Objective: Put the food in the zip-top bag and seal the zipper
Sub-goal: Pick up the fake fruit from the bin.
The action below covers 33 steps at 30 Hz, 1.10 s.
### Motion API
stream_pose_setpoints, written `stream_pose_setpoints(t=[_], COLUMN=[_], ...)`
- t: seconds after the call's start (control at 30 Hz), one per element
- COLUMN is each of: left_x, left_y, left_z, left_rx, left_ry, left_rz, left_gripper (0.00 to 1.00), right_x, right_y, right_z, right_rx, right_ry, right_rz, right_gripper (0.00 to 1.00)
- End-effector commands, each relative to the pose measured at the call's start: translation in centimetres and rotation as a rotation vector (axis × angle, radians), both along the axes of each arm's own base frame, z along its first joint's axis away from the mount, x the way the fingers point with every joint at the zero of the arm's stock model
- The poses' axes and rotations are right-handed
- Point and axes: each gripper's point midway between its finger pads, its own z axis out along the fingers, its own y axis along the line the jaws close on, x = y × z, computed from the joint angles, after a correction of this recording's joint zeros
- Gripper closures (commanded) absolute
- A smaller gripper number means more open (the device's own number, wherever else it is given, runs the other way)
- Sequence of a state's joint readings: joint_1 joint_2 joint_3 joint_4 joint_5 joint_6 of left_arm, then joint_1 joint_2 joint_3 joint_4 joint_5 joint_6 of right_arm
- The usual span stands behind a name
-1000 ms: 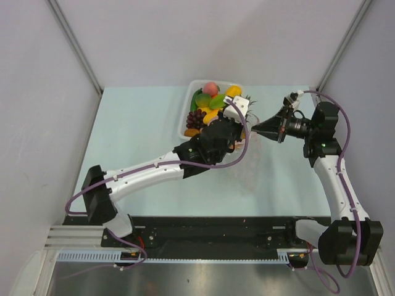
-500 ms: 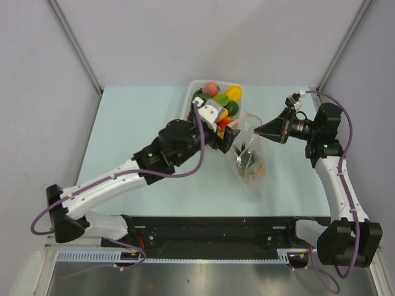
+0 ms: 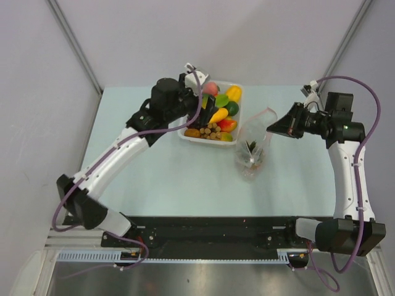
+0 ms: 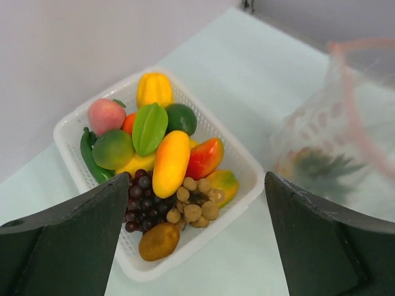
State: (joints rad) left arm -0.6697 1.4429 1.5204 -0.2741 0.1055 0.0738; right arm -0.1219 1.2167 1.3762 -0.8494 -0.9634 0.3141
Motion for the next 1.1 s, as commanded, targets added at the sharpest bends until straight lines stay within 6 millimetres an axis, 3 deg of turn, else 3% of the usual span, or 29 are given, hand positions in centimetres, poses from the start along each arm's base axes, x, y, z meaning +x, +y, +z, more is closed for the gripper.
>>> stream_pose_setpoints(t=[0.0, 0.03, 0.1, 0.13, 0.17, 0.23, 0.27, 0.3, 0.4, 0.7, 0.77, 0.9, 0.93, 1.07], left_x=[1.6, 2.8, 4.5, 5.6, 6.1, 7.3, 8.2, 8.7, 10.2, 13.1, 12.9, 12.4, 12.3, 12.0], left_y=[-1.6, -2.3, -2.5, -3.3, -3.6, -4.2, -4.8, -5.1, -5.6, -4.1, -3.8, -3.8, -3.8, -4.0], left_z=[-2.5, -4.7, -5.0, -7.0, -7.6, -7.7, -9.7, -9.6, -12.6, -19.4, -20.4, -20.5, -19.7, -16.2], left_rx=[0.159, 0.196, 0.23, 0.26, 0.281, 0.291, 0.306, 0.307, 0.352, 0.524, 0.556, 0.547, 0.533, 0.487], left_ry=[0.005, 0.037, 0.024, 0.056, 0.057, 0.05, 0.088, 0.085, 0.13, 0.187, 0.216, 0.228, 0.219, 0.172], left_rz=[-0.154, -0.157, -0.157, -0.166, -0.179, -0.175, -0.174, -0.176, -0.164, -0.061, -0.063, -0.081, -0.079, -0.076], left_gripper=[0.07, 0.08, 0.1, 0.12, 0.13, 0.13, 0.14, 0.14, 0.15, 0.22, 0.26, 0.39, 0.5, 0.67], right_x=[-0.7, -0.8, -0.7, -0.7, -0.6, -0.4, -0.3, -0.2, -0.1, -0.4, -0.4, 0.0, 0.1, 0.6], right_y=[-2.7, -2.8, -3.2, -3.3, -3.5, -3.7, -3.9, -3.9, -4.0, -1.3, -0.7, -0.1, 0.0, 0.0], right_z=[-2.2, -2.4, -2.8, -2.9, -3.1, -3.4, -3.7, -3.8, -4.2, -4.2, -3.9, -3.2, -3.2, -3.2], right_rx=[-0.214, -0.22, -0.245, -0.25, -0.263, -0.277, -0.287, -0.289, -0.297, -0.165, -0.144, -0.128, -0.127, -0.125], right_ry=[0.003, 0.008, 0.019, 0.022, 0.027, 0.04, 0.051, 0.058, 0.072, 0.091, 0.089, 0.069, 0.07, 0.066], right_rz=[-0.073, -0.077, -0.098, -0.105, -0.119, -0.14, -0.151, -0.159, -0.168, -0.069, -0.051, -0.034, -0.03, -0.028], right_gripper=[1.0, 1.0, 1.0, 1.0, 1.0, 1.0, 1.0, 1.0, 1.0, 1.0, 1.0, 1.0, 1.0, 1.0])
